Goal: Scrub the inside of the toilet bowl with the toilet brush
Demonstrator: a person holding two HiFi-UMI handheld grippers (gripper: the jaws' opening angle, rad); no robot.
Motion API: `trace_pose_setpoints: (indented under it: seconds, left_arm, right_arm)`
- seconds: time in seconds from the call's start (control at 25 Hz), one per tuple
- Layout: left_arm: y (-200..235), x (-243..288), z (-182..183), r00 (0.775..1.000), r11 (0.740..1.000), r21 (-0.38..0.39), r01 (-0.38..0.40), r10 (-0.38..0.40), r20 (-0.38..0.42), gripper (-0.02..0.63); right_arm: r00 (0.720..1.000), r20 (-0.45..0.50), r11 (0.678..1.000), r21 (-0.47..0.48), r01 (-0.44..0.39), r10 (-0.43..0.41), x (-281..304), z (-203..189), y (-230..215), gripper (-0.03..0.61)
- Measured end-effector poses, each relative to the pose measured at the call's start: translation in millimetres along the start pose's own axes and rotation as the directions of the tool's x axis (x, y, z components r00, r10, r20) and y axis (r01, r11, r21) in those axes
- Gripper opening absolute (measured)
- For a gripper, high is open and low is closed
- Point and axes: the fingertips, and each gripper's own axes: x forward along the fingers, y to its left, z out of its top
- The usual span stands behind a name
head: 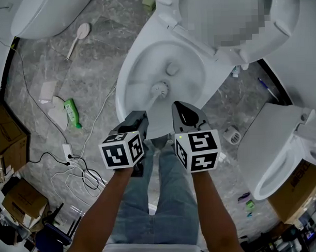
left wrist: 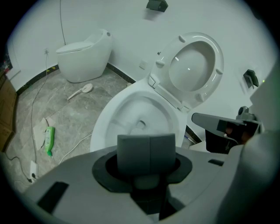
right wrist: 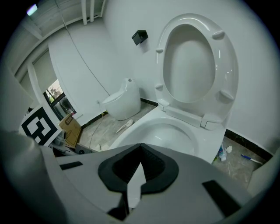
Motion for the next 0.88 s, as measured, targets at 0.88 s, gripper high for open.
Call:
trace_pose_setpoints:
  seconds: [0.88]
  left_arm:
    - [-42.2, 50.1, 49.1, 0.993, 0.990, 0.072, 0.119, -0.119, 0.001, 0.156]
  right_arm:
    - [0.999, 0.015, 0.998, 0.045, 0.046, -0.047, 16.9, 6.8, -34.9, -0.002]
